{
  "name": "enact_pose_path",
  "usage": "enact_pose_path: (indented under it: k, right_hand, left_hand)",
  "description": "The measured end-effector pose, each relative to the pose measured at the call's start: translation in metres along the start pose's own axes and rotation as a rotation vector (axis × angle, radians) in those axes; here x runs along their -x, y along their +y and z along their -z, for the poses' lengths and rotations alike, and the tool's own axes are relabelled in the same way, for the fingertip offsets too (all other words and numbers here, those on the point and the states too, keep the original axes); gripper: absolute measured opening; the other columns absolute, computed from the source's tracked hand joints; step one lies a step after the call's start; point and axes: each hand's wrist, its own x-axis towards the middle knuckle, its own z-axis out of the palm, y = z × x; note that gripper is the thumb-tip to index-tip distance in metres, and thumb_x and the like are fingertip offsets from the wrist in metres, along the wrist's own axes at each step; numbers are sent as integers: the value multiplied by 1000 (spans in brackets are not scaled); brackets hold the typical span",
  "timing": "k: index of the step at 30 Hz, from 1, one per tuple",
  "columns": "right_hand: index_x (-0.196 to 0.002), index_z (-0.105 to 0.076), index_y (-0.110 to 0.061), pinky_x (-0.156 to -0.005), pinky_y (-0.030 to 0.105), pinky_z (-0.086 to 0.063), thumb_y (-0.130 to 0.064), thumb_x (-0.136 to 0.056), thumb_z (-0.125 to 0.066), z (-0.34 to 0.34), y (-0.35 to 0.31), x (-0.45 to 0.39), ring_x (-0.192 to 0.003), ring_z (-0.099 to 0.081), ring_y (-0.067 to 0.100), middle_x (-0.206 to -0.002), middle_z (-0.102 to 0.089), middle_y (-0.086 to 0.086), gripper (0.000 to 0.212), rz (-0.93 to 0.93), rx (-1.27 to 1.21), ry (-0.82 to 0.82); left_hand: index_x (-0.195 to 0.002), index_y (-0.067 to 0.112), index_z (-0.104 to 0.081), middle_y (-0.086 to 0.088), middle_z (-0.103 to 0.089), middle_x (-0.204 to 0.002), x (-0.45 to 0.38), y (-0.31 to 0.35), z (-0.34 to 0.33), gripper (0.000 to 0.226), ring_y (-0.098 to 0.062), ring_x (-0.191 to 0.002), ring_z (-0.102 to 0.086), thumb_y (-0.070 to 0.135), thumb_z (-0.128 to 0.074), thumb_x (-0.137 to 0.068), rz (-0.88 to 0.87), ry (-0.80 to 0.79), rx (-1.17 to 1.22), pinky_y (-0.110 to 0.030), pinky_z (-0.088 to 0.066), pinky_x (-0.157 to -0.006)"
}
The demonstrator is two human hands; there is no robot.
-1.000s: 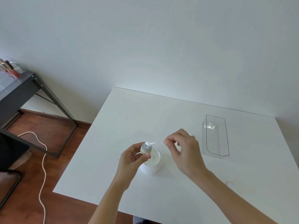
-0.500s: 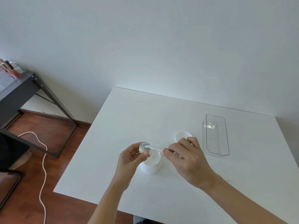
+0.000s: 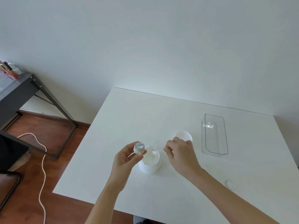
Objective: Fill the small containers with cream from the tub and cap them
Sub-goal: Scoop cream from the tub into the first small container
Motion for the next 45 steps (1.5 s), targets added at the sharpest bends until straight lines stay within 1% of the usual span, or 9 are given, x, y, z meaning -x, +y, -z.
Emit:
enact_pose_path:
  k: [6,10,16,19,27,31,38,42,45]
  right_hand:
    - [-83,-58,-18,-73,32,-27,-9,-86,-53,-36,-14,-19,-76,-52,23,-86,-55,0,11,85,301,-196]
    - [-82,-58,-19,-76,33,-28,-16,-93,-47,-44,-17,-25,-83,-55,24,-89,-53,0,16,-11,110,-296]
    - [-75,-63,-7,-71,30,-44,-19,-91,-56,-29,-5,-22,-71,-56,19,-68,-56,-6,22,-315,-251,-290]
    - [-67,-60,-12,-55,22,-35,-20,-90,-61,-19,2,-18,-56,-45,9,-59,-50,-9,24,-490,-459,-296]
    - [-75,-69,-12,-56,17,-33,-21,-90,-64,18,11,-13,-55,-48,-1,-62,-57,-10,18,-621,-778,-267]
    - [-72,-69,-16,-46,11,-26,-23,-90,-64,35,2,-14,-41,-43,-5,-60,-54,-13,20,-581,-832,-209]
    - [-69,-66,-20,-49,9,-33,-21,-88,-67,38,-19,-10,-49,-42,2,-55,-55,-15,19,-346,-701,30]
    - [-72,-66,-18,-63,11,-37,-14,-87,-68,37,-26,-5,-67,-49,0,-68,-57,-8,16,-82,-500,197]
    - [-76,-66,-19,-74,25,-38,-15,-89,-66,37,-26,0,-68,-50,3,-73,-55,-12,13,88,-309,258]
  left_hand:
    - [-116,17,-71,-5,-77,-112,1,-1,3,45,-28,-115,-70,27,-80,-73,-9,9,-9,-45,-47,-107]
    - [-116,17,-71,-6,-77,-113,2,-1,6,48,-30,-115,-70,28,-81,-71,-12,34,-3,-49,-45,-110]
    - [-115,19,-72,-6,-77,-113,4,-2,10,47,-29,-114,-70,29,-82,-70,-11,47,-7,-51,-45,-110]
    - [-113,21,-73,-6,-77,-113,4,-2,12,43,-29,-115,-70,27,-82,-72,-5,52,-4,-48,-46,-109]
    - [-109,22,-74,-5,-78,-111,0,-6,10,31,-24,-109,-73,0,-74,-87,-1,55,-64,-33,-52,-98]
    - [-109,19,-74,-7,-78,-109,-1,-6,1,30,-24,-106,-74,-1,-74,-86,6,40,-60,-18,-56,-84]
    - [-110,17,-75,-10,-78,-109,-2,2,-12,33,-24,-106,-74,12,-79,-78,-2,7,-24,-20,-56,-86]
    - [-112,18,-74,-9,-78,-110,-3,4,-14,33,-24,-108,-74,12,-80,-80,8,5,-9,-22,-56,-90]
    - [-109,21,-75,-9,-78,-110,-3,7,-14,32,-24,-109,-73,16,-82,-78,16,6,14,-25,-54,-92]
